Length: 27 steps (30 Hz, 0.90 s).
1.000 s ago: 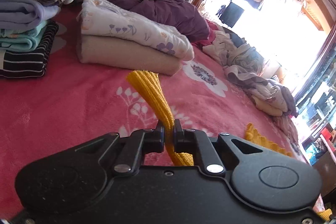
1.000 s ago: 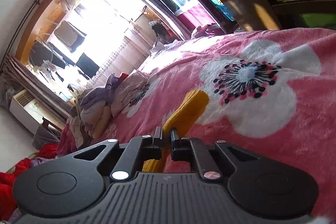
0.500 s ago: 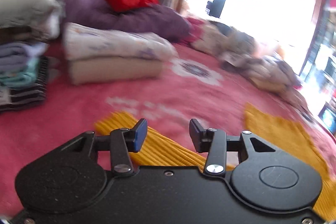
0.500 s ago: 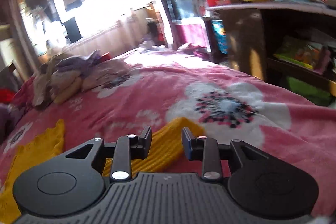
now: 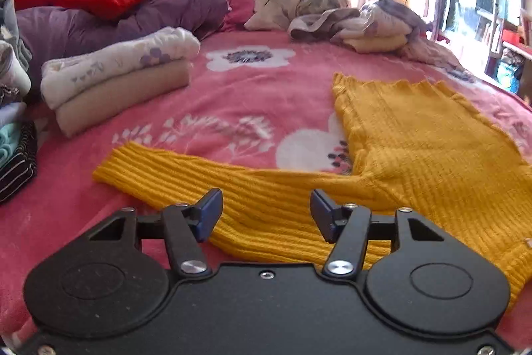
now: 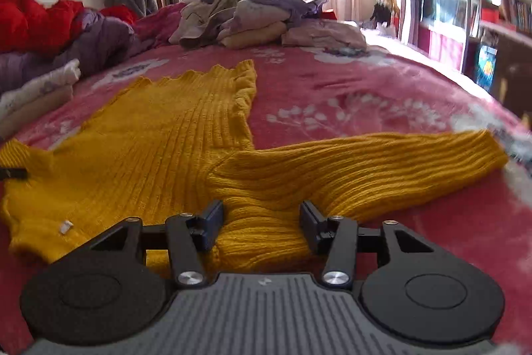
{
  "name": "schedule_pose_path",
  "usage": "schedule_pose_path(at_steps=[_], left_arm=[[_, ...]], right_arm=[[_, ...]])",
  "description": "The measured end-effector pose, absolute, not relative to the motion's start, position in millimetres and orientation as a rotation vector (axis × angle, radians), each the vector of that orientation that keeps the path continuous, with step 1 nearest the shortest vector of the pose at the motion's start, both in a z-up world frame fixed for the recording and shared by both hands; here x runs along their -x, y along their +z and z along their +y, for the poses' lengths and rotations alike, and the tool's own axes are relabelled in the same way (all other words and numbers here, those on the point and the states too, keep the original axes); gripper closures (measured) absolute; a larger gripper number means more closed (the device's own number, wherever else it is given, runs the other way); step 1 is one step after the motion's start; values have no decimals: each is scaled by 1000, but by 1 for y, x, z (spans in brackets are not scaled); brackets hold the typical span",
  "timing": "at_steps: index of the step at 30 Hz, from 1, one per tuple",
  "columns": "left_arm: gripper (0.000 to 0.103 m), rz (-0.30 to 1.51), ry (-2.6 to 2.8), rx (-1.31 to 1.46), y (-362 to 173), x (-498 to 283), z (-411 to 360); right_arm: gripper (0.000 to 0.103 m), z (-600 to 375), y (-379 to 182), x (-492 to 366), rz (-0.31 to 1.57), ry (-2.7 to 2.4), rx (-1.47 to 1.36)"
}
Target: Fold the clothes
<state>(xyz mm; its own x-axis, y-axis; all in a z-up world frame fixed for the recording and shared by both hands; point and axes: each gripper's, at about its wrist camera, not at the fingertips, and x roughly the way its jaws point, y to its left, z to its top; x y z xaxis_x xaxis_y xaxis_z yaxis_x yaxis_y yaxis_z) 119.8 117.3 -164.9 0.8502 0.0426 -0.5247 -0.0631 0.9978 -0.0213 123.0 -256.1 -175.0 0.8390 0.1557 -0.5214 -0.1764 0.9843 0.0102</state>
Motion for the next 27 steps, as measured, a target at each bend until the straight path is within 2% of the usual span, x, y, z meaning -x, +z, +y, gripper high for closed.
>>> schedule_pose_path(at_steps=[3, 6, 7, 9, 11, 13, 14, 17, 19, 21, 22, 24, 27], left_arm=[[45, 565, -56, 79, -172, -116, 101], [38, 708, -150, -87, -196, -124, 69], [36, 673, -122, -123, -193, -119, 64], [40, 631, -98, -143, -180, -109, 57], [40, 523, -147, -152, -168, -93, 47], [40, 547, -217, -147, -174, -90, 35], [40, 642, -236, -151, -185, -96, 30], [40, 650, -237, -205, -193, -94, 23], [40, 575, -215, -229, -176, -88, 18], [39, 486, -204, -218, -170, -85, 17], [36, 571, -214, -215, -179, -96, 16], [35, 707, -237, -189, -197, -112, 19], [33, 658, -231, -178, -182, -113, 26]], right_arm=[[52, -245, -174, -114, 514, 205, 71], [52, -225, -182, -113, 563, 241, 146], [51, -221, -185, -113, 590, 233, 172], [50, -220, -183, -109, 606, 214, 175], [51, -218, -174, -98, 547, 220, 190], [51, -212, -171, -85, 467, 277, 212], [48, -208, -171, -84, 461, 299, 229], [46, -197, -186, -94, 603, 290, 277], [46, -201, -177, -90, 585, 284, 244], [47, -201, -166, -76, 486, 292, 262], [45, -200, -163, -72, 447, 323, 253], [31, -193, -168, -75, 485, 355, 260], [29, -186, -179, -80, 573, 350, 266]])
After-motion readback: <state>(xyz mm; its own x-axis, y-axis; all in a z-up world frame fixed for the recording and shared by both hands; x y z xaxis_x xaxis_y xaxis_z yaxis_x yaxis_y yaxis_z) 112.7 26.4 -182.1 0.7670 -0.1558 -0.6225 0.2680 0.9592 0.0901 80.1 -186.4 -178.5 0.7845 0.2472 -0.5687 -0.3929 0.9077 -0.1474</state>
